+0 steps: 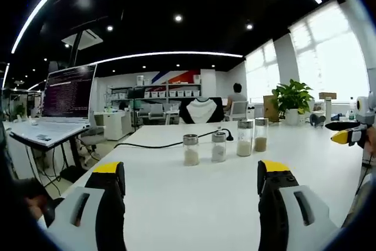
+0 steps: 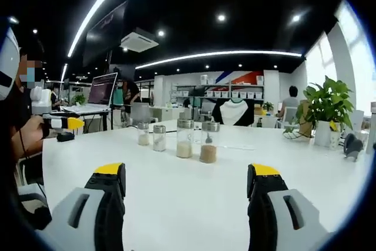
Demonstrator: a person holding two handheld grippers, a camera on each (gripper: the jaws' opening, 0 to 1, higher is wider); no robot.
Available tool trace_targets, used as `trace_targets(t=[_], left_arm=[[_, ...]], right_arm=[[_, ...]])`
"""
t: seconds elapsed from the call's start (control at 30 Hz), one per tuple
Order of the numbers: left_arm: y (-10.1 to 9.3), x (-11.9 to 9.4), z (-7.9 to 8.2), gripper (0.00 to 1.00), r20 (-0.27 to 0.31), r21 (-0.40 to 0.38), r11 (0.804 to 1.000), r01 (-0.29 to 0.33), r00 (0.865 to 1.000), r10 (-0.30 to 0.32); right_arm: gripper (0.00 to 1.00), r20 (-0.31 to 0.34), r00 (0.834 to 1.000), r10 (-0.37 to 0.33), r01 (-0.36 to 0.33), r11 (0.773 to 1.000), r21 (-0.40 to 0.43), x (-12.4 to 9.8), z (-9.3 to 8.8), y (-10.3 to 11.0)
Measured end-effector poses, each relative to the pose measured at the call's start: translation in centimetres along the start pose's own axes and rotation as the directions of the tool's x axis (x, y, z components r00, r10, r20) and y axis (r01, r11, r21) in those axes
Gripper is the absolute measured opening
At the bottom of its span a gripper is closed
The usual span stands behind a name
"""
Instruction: Rotate the seasoning bottle until the label or dispensing opening points toward the visible target arrow and the bottle remains upright within the marked orientation range
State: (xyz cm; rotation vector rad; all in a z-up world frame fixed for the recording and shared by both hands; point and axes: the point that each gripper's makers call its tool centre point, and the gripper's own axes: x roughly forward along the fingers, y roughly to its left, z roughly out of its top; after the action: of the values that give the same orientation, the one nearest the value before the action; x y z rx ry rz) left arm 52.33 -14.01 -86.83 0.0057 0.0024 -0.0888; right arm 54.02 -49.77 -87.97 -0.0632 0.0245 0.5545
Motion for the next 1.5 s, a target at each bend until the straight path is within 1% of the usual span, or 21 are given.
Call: trace_targets(t=[0.07,0.1,0.23,0.4,0.43,0.5,0.57,0.67,0.77,0.87,0.93,1.07,1.2,1.5], left_arm=[[0.1,0.0,0.0,0.99,0.002,-0.014,1.0,0.001,1.0,-0.001],[0.1,0.1,0.0,1.0,0.002,-0.015,1.0,-0.001,1.0,0.001],[0.6,0.0,-0.1,1.0,-0.007,-0.014,1.0,-0.011,1.0,0.011],[1.0,-0.4,0.7,1.0,0.008,0.007,1.0,-0.022,1.0,0.022],[1.1,-0.4,0.7,1.0,0.006,0.012,1.0,-0.024,1.0,0.023],[1.2,-0.4,0.7,1.0,0.003,0.021,0.999,-0.026,1.0,0.026],[1.3,-0.4,0.6,1.0,-0.003,0.026,0.999,-0.027,1.0,0.027],[1.5,-0.5,0.8,1.0,0.003,0.024,0.999,-0.028,1.0,0.028],[1.4,-0.5,0.9,1.0,0.005,0.031,0.999,-0.025,1.0,0.025],[1.4,-0.5,0.7,1.0,-0.003,0.034,0.999,-0.023,1.0,0.023],[1.1,-0.4,0.4,1.0,-0.016,0.037,0.999,-0.011,1.0,0.012],[0.8,-0.3,0.1,1.0,-0.022,0.029,1.0,-0.004,1.0,0.005],[0.8,-0.1,0.0,0.99,-0.029,0.033,0.999,-0.001,1.0,0.002],[0.3,0.1,0.0,0.99,-0.031,0.033,0.999,0.013,0.999,-0.012]], right_arm=[[0.92,0.03,1.0,-0.009,0.009,1.0,0.014,0.0,0.6,-0.3],[0.94,0.029,1.0,-0.006,0.006,1.0,0.013,0.0,0.6,-0.3],[0.99,0.014,1.0,0.007,-0.007,1.0,0.009,0.2,0.5,0.0],[0.99,-0.019,0.999,0.034,-0.034,0.999,-0.009,0.4,0.0,0.7],[0.99,-0.021,0.999,0.038,-0.039,0.999,-0.02,0.4,0.0,0.8],[0.98,0.007,1.0,0.029,-0.028,0.998,-0.058,0.4,0.4,0.7],[0.96,0.004,1.0,0.025,-0.025,0.998,-0.064,0.4,0.4,0.7],[0.97,0.007,1.0,0.029,-0.028,0.998,-0.052,0.4,0.5,0.8],[0.97,-0.013,0.999,0.036,-0.036,0.999,-0.038,0.6,0.0,0.9],[0.96,-0.028,0.999,0.044,-0.045,0.999,-0.029,0.6,-0.6,1.0],[0.96,-0.03,0.998,0.047,-0.047,0.999,-0.024,0.6,-0.7,1.2],[0.95,-0.028,0.999,0.045,-0.046,0.999,-0.018,0.5,-0.7,1.1],[0.9,-0.019,0.999,0.047,-0.047,0.998,-0.034,0.5,-0.6,1.1],[0.86,-0.023,0.998,0.061,-0.062,0.998,-0.027,0.6,-0.9,1.3]])
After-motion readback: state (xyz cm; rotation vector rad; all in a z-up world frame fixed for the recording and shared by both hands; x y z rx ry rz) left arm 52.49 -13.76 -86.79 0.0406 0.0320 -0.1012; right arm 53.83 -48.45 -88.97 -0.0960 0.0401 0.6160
